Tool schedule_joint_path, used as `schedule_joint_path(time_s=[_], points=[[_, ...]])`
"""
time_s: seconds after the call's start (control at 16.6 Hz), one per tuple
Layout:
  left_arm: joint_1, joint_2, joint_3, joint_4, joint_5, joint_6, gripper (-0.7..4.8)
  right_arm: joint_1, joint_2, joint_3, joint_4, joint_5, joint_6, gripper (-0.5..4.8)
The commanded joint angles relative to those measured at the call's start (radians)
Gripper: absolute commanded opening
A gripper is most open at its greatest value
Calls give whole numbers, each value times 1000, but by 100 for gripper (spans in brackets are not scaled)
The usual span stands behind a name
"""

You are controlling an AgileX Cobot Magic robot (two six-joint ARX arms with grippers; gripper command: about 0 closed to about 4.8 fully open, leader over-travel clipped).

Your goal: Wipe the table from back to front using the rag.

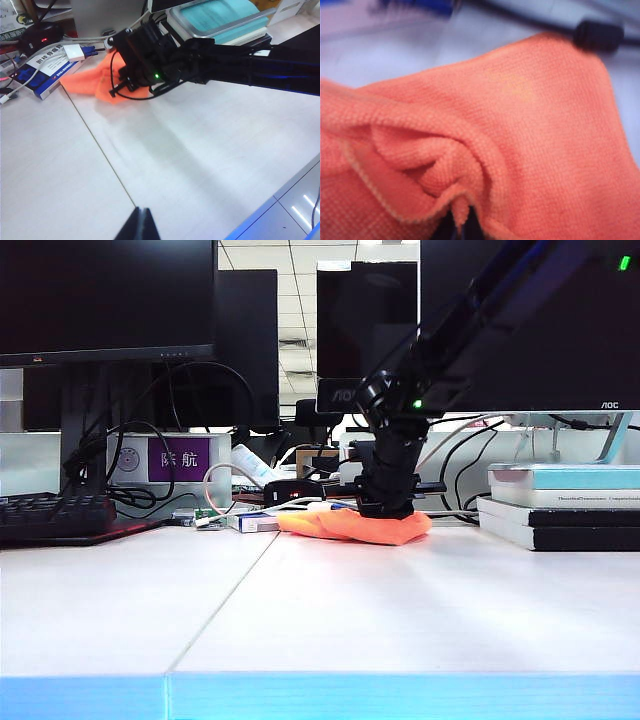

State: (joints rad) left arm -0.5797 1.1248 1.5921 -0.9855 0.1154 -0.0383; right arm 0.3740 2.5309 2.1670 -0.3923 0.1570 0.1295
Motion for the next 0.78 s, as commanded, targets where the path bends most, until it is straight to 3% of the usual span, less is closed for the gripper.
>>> schedule_joint_path(time_s=[0.06, 0.42, 0.78], points=[[-1, 2, 2, 6, 1, 0, -3, -7, 67, 90, -55, 2, -3, -3], [-1, 9, 2, 5, 2, -26, -3, -18, 173, 247, -48, 2, -3, -3], [-1, 9, 1, 6, 2, -25, -3, -31, 182, 259, 13, 2, -2, -3]])
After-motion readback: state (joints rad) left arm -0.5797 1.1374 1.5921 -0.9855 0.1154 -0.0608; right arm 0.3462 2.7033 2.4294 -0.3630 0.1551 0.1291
